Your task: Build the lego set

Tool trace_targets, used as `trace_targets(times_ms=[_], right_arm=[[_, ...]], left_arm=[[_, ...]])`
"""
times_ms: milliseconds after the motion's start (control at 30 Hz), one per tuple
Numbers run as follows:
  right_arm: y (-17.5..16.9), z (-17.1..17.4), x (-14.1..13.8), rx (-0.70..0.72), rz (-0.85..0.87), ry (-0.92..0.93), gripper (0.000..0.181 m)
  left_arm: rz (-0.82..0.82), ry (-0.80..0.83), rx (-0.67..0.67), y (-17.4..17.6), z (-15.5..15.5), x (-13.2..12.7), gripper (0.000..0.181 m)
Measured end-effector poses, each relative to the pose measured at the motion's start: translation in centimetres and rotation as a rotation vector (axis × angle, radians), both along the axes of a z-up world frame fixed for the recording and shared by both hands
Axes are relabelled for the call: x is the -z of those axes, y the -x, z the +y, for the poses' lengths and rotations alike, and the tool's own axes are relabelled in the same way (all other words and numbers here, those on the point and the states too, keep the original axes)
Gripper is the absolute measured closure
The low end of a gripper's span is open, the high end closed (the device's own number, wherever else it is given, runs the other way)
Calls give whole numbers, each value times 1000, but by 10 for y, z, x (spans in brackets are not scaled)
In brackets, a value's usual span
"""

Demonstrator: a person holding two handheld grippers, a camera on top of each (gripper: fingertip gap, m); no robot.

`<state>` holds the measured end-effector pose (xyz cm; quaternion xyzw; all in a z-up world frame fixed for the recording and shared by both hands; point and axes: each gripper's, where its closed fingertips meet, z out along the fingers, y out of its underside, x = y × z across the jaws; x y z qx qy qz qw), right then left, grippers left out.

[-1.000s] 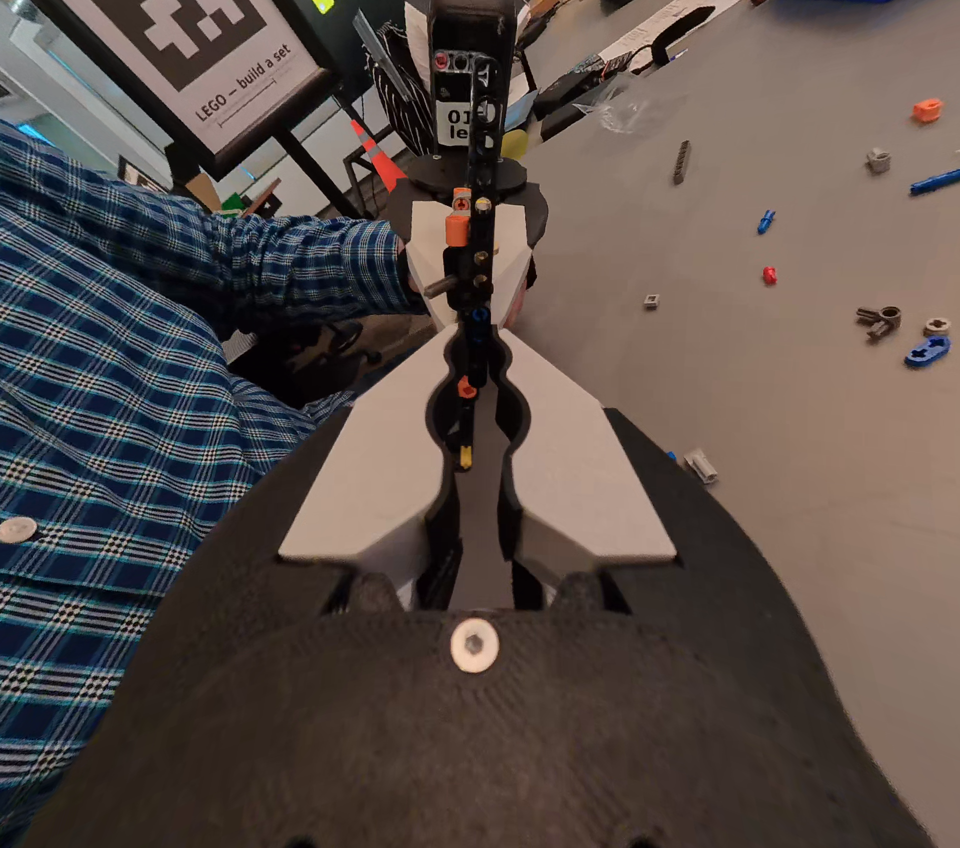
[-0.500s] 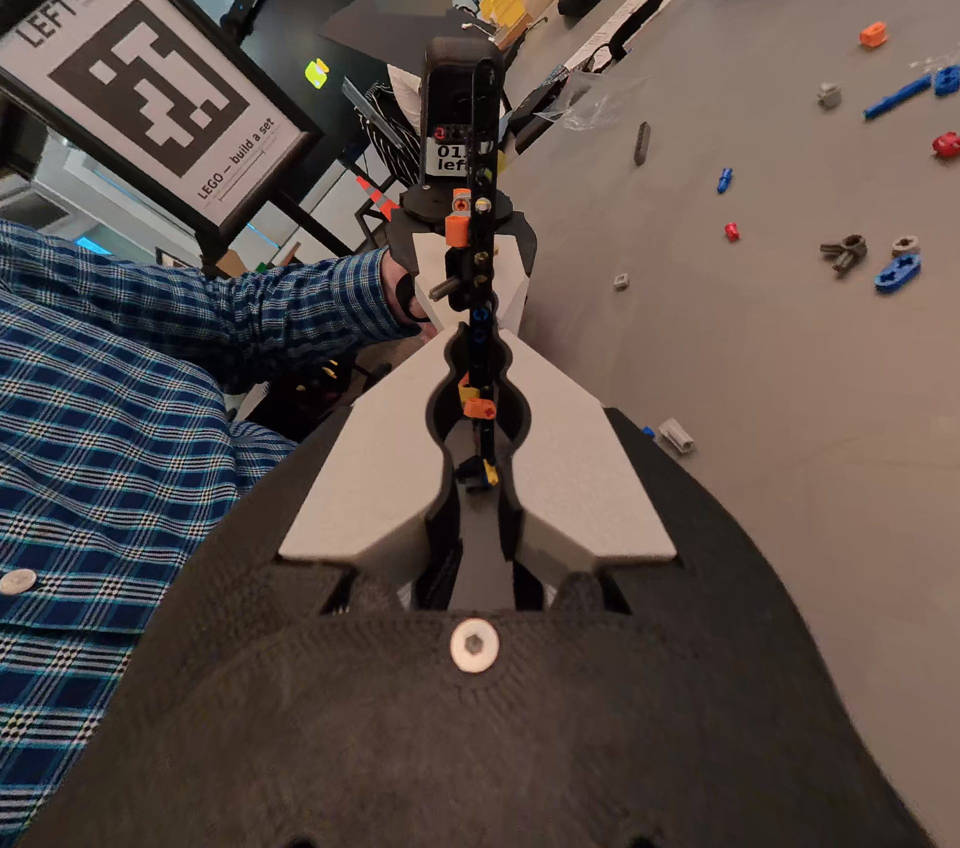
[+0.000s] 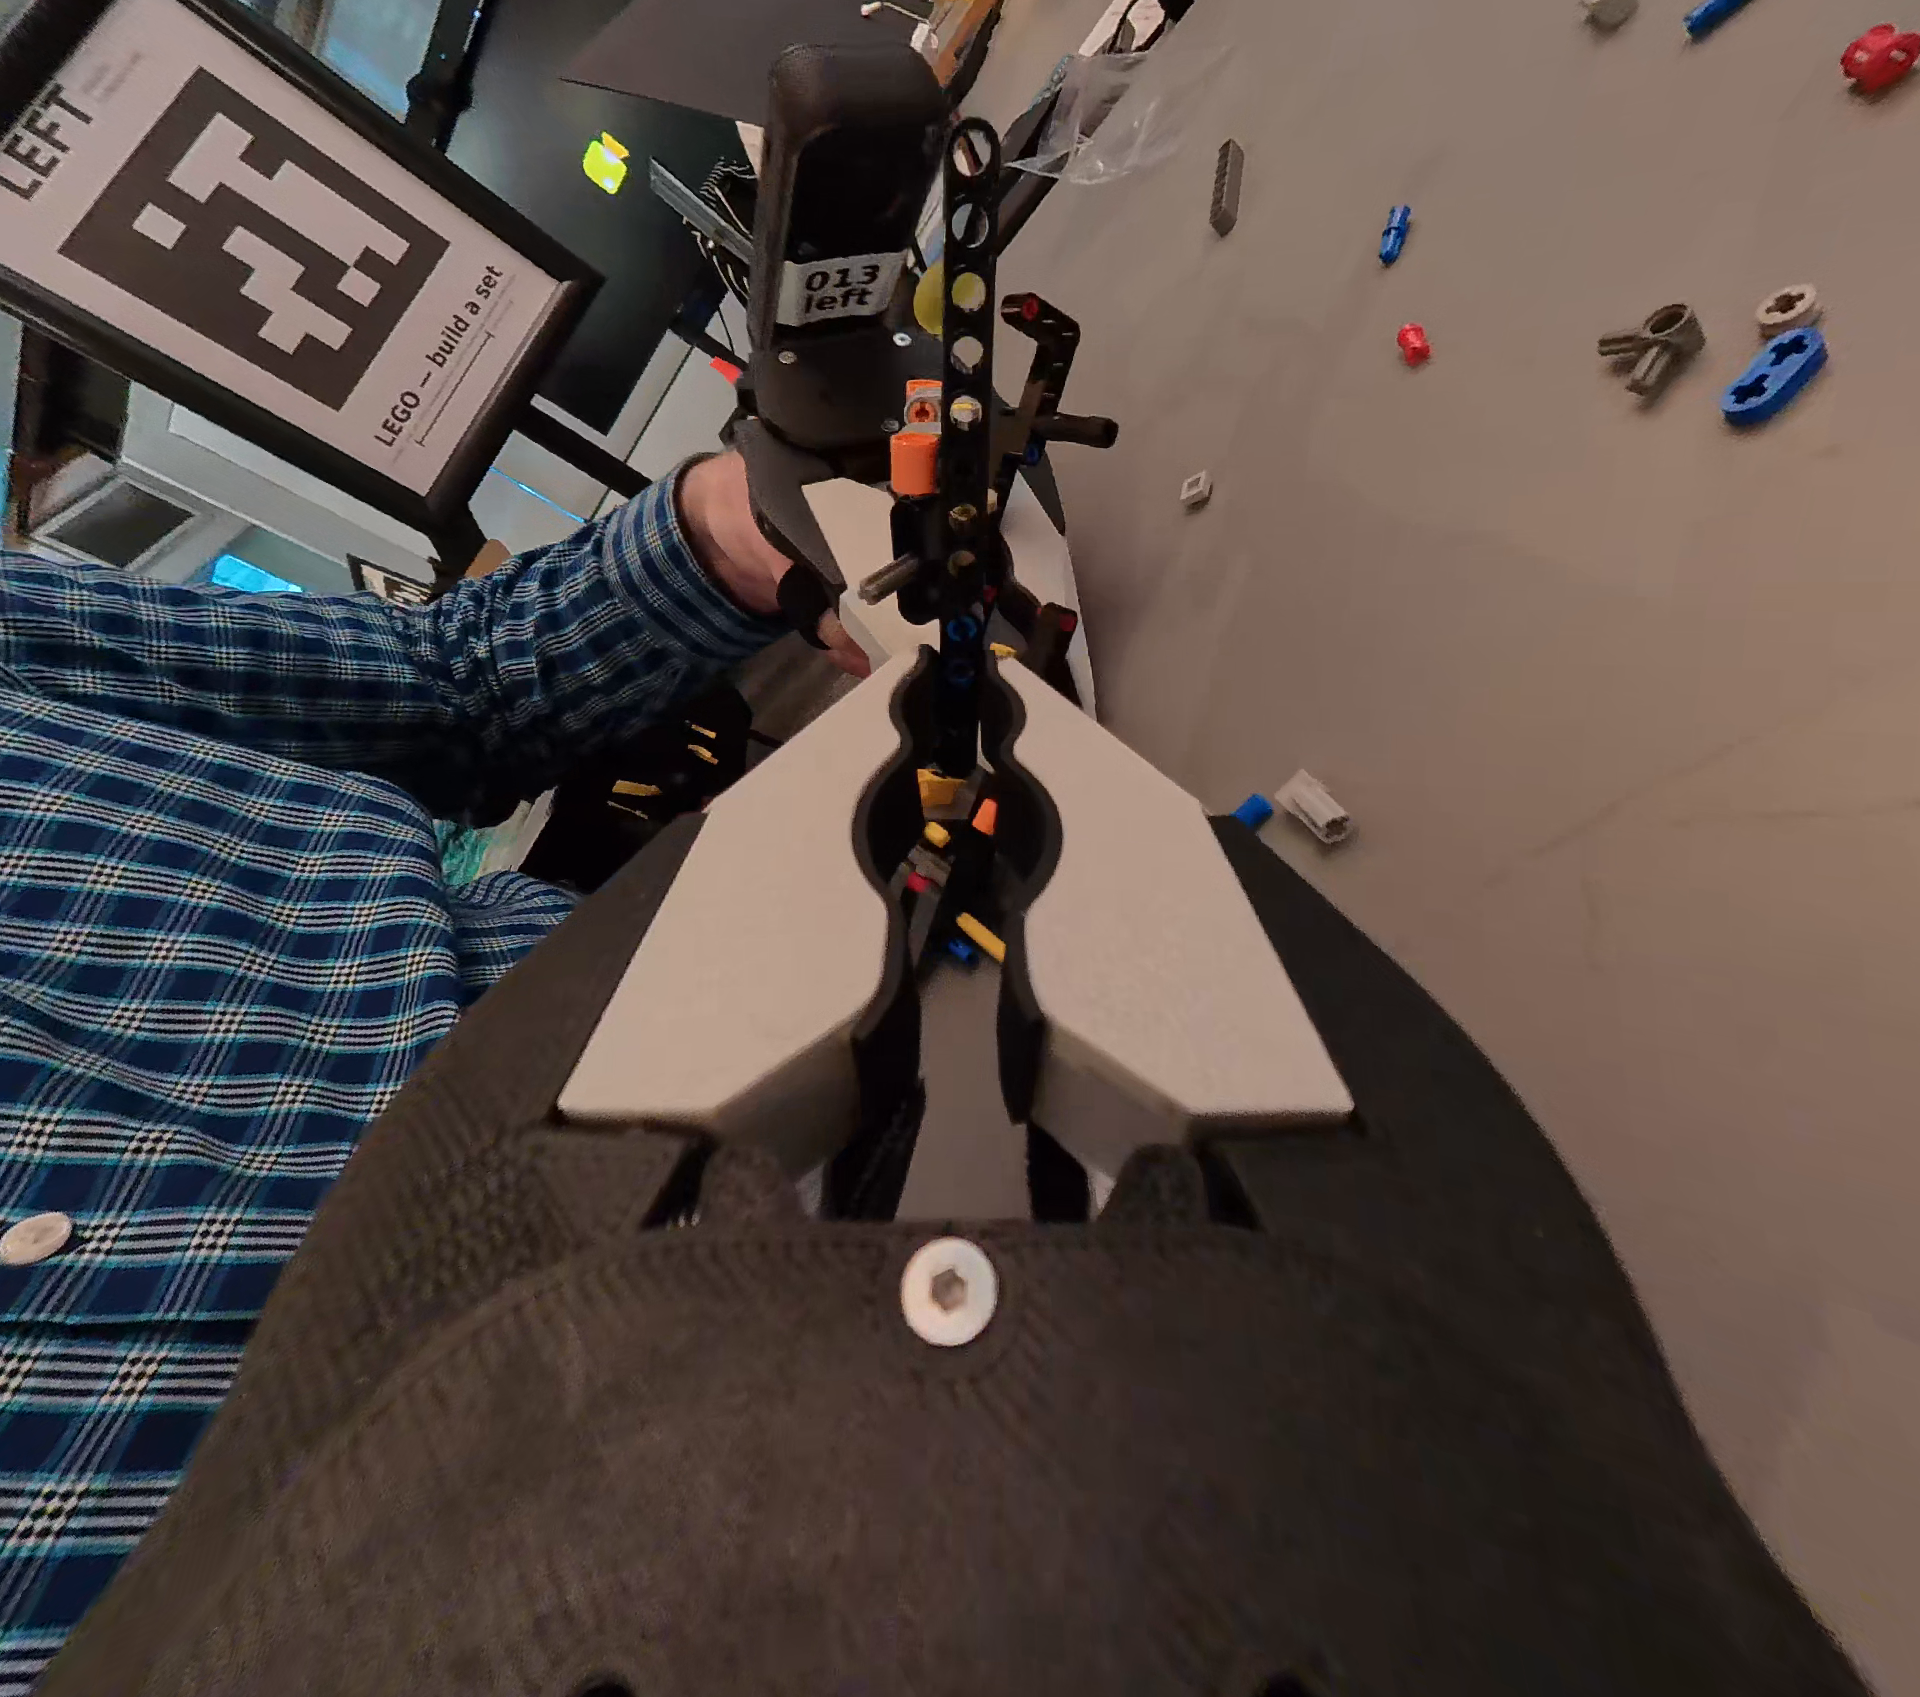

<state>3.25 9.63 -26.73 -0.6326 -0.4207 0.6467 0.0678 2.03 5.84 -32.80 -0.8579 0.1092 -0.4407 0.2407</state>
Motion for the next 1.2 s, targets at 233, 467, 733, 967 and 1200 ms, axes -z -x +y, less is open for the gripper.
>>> trace_targets(times_ms=[233, 467, 733, 967, 1200], right_arm=[[1, -1, 6, 1, -26, 9, 176], [2, -2, 9, 3, -42, 5, 176], [7, -6, 9, -12, -56, -4, 176], [10, -7, 8, -16, -62, -7, 176], [11, -8, 5, -11, -55, 1, 176]], left_arm=[[146, -51, -8, 10, -2, -2, 132], [214, -75, -92, 32, -4, -6, 104], [400, -90, -113, 55, -16, 0, 91], [445, -86, -120, 66, -22, 2, 87], [568, -269, -189, 77, -8, -26, 93]])
